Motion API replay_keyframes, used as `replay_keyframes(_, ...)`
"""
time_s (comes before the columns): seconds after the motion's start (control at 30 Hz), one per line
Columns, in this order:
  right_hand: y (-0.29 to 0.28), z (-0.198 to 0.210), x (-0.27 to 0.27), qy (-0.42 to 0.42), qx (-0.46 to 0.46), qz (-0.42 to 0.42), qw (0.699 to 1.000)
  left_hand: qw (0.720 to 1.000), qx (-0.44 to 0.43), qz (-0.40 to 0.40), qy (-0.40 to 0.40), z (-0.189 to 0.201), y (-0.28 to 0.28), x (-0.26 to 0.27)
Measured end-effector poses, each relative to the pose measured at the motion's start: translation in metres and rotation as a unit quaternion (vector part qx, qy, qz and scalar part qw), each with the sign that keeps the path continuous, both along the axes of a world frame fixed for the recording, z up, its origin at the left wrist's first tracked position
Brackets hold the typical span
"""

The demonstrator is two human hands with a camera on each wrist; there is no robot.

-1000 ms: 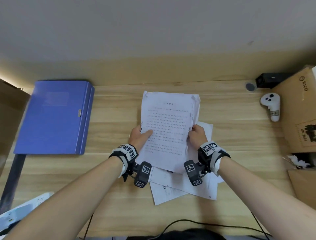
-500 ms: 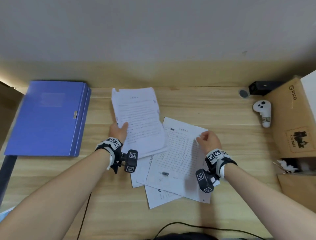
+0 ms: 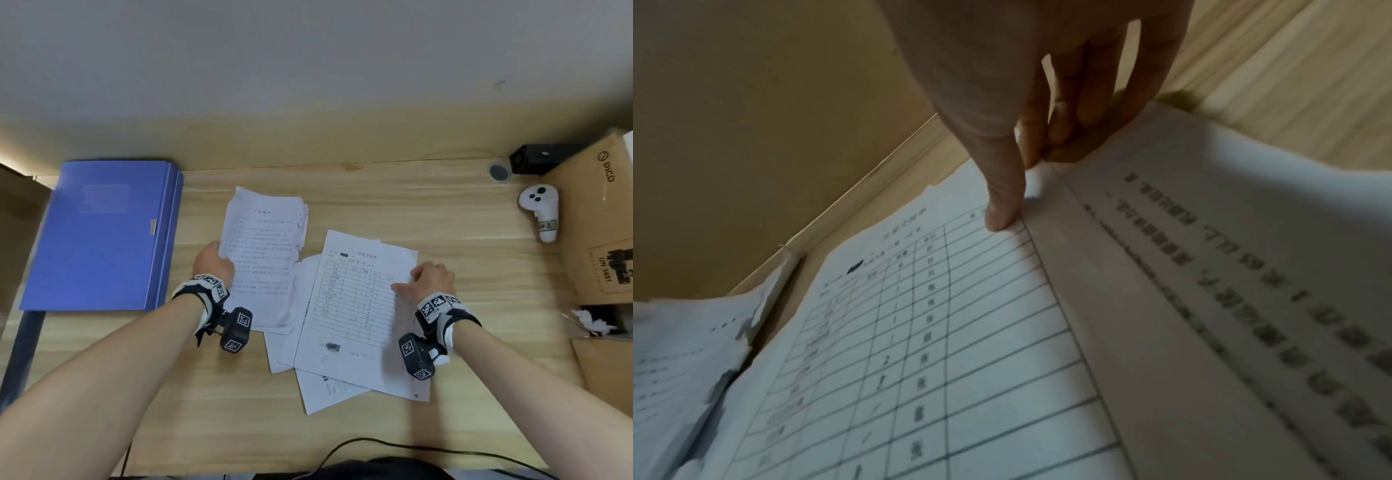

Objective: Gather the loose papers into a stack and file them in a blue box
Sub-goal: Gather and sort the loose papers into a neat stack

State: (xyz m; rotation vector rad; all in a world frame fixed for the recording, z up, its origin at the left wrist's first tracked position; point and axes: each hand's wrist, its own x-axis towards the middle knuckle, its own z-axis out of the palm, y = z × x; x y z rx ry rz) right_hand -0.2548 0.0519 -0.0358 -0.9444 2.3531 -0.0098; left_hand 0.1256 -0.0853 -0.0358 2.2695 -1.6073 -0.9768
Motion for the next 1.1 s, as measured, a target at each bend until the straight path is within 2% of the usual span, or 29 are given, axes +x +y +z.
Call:
replay_keyframes(0.13, -0.002, 0.003, 0.007, 0.010, -0.015, -0.024, 1.000, 1.000, -0.019, -0.005, -0.022, -0.004, 0.001, 0.002)
replay_keyframes(0.27, -0.007, 0.002, 0.003, 0.003, 0.037, -0.006, 0.999, 0.987, -0.128, -0.044, -0.081, 0.006, 0.018, -0.013)
replay_keyframes(0.33, -0.008, 0.003, 0.004, -0.009, 0.043, -0.008, 0.999, 0.986, -0.133, -0.100, -0.029, 0.010, 0.033, -0.026)
replay_keyframes(0.4, -0.007, 0.004, 0.005, -0.025, 0.024, -0.017, 0.999, 0.975, -0.075, -0.205, 0.044, 0.007, 0.050, -0.037)
replay_keyframes(0.43, -0.006, 0.004, 0.006, -0.037, 0.003, -0.027, 0.999, 0.956, -0.048, -0.282, 0.060, 0.005, 0.058, -0.041)
replay_keyframes(0.5, -0.002, 0.008, 0.004, -0.071, -0.053, -0.048, 0.995, 0.898, -0.002, -0.440, 0.028, 0.002, 0.074, -0.049)
replay_keyframes(0.57, 0.002, 0.016, -0.003, -0.097, -0.115, -0.071, 0.986, 0.840, 0.023, -0.539, -0.048, 0.000, 0.084, -0.055)
replay_keyframes(0.6, 0.003, 0.022, -0.009, -0.103, -0.144, -0.079, 0.981, 0.823, 0.022, -0.562, -0.087, 0.000, 0.087, -0.057)
replay_keyframes(0.67, 0.007, 0.034, -0.018, -0.115, -0.182, -0.078, 0.973, 0.813, 0.006, -0.569, -0.126, 0.001, 0.093, -0.058)
replay_keyframes(0.77, 0.010, 0.044, -0.023, -0.152, -0.209, -0.019, 0.966, 0.803, 0.002, -0.580, -0.138, 0.004, 0.096, -0.059)
replay_keyframes(0.83, 0.011, 0.044, -0.019, -0.164, -0.189, 0.036, 0.968, 0.794, 0.003, -0.590, -0.147, 0.004, 0.096, -0.058)
replay_keyframes(0.93, 0.009, 0.040, -0.001, -0.169, -0.109, 0.124, 0.972, 0.784, 0.025, -0.603, -0.145, 0.004, 0.094, -0.055)
replay_keyframes(1.1, -0.004, 0.023, 0.036, -0.128, -0.039, 0.244, 0.960, 0.826, 0.059, -0.556, -0.063, 0.004, 0.092, -0.051)
